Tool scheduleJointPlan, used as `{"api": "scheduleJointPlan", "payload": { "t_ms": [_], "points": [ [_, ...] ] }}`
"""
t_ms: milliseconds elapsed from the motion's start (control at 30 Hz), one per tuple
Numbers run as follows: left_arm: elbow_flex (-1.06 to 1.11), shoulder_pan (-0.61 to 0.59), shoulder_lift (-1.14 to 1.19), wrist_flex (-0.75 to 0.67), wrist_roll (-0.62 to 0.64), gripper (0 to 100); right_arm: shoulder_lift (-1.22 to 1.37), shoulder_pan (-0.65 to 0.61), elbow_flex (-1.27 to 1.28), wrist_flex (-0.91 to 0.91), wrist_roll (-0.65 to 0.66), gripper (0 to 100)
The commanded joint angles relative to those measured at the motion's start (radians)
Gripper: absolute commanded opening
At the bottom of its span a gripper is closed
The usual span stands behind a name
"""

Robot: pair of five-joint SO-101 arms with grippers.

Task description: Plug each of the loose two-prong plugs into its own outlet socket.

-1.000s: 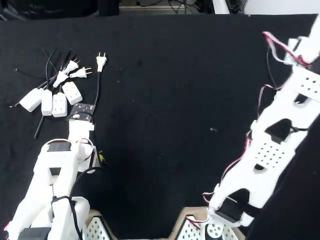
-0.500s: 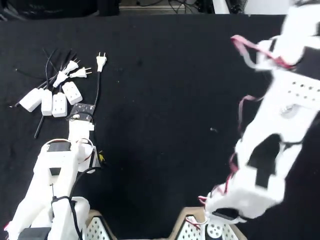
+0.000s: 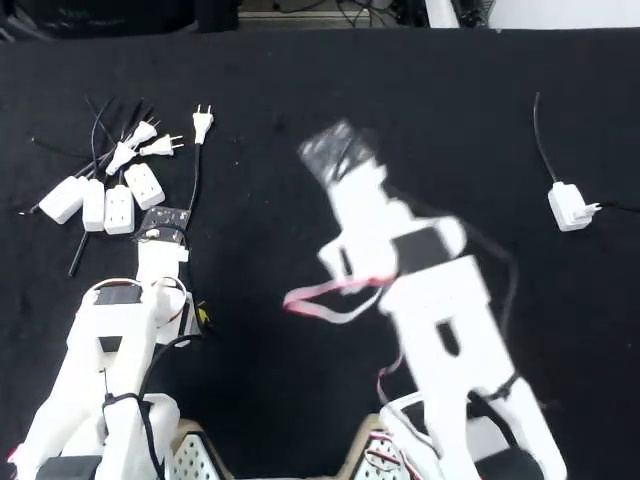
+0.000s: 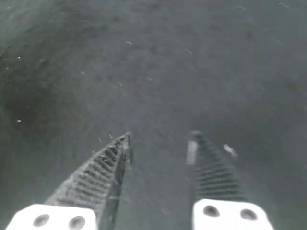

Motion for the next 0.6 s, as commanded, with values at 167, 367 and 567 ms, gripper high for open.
{"api": "scheduleJointPlan", "payload": {
  "t_ms": [167, 367, 567],
  "points": [
    [0.002, -0.008, -0.002, -0.021, 0.0, 22, -0.03, -0.195, 0.443, -0.585, -0.212, 13.2],
    [-0.041, -0.012, -0.003, 0.034, -0.006, 22, 0.008, -0.204, 0.544, -0.717, -0.206, 17.0],
    [-0.489, -0.117, 0.005, 0.417, -0.104, 22, 0.039, -0.201, 0.584, -0.799, -0.204, 17.0]
  ]
}}
